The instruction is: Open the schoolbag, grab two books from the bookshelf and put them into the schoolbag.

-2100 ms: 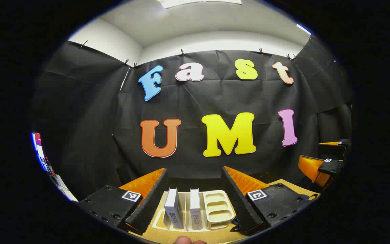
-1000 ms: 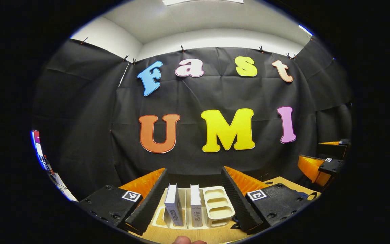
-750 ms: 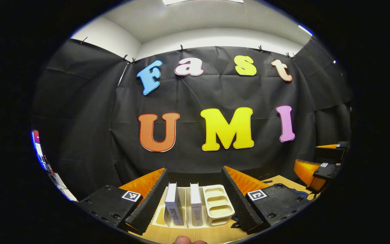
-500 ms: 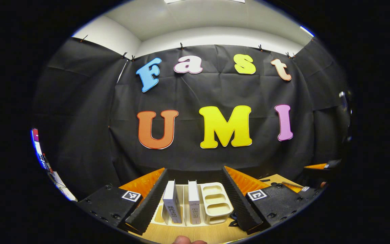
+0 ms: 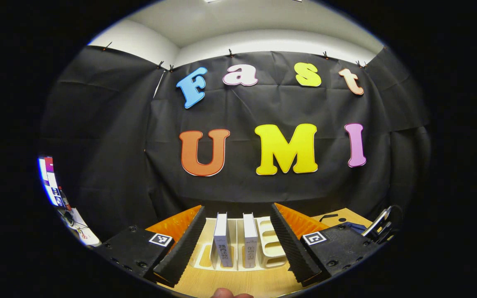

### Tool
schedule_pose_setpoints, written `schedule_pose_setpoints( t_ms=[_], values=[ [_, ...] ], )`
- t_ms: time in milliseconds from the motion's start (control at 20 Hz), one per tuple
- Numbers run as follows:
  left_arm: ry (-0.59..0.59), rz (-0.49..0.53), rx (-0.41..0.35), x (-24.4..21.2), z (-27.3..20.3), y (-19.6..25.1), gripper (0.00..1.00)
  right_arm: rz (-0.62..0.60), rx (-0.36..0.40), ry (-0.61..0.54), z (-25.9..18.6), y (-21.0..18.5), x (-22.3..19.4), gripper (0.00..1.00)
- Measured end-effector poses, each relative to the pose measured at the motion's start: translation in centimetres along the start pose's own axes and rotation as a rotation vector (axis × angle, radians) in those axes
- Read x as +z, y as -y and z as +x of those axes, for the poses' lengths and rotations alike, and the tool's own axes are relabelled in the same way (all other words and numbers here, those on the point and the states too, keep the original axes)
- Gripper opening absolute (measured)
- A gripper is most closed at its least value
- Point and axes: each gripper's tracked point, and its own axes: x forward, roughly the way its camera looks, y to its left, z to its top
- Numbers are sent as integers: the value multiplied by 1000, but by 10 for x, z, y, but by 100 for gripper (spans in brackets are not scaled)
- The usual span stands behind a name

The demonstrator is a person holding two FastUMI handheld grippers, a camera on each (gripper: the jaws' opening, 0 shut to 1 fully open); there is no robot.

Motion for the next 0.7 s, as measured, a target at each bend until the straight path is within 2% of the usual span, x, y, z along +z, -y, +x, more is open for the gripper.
schedule_pose_setpoints(
  t_ms=[250, 300, 500, 550, 600, 650, 700],
  values=[
    [-20, 9, 37, -4, -8, -22, 98, -59, -26, -113, 28, -16, -45, 96],
    [-23, 12, 42, -5, -10, -25, 98, -73, -42, -120, 31, -14, -48, 99],
    [-34, 16, 53, -8, -9, -34, 98, -118, -110, -102, 34, -10, -46, 93],
    [-37, 14, 54, -8, -9, -35, 98, -140, -139, -94, 34, -6, -46, 93],
    [-41, 12, 53, -9, -9, -35, 98, -163, -169, -89, 33, -2, -45, 98],
    [-45, 13, 52, -9, -8, -36, 98, -184, -194, -90, 34, 0, -45, 94],
    [-49, 15, 48, -11, -8, -35, 98, -199, -212, -93, 36, -1, -47, 94]
  ],
)
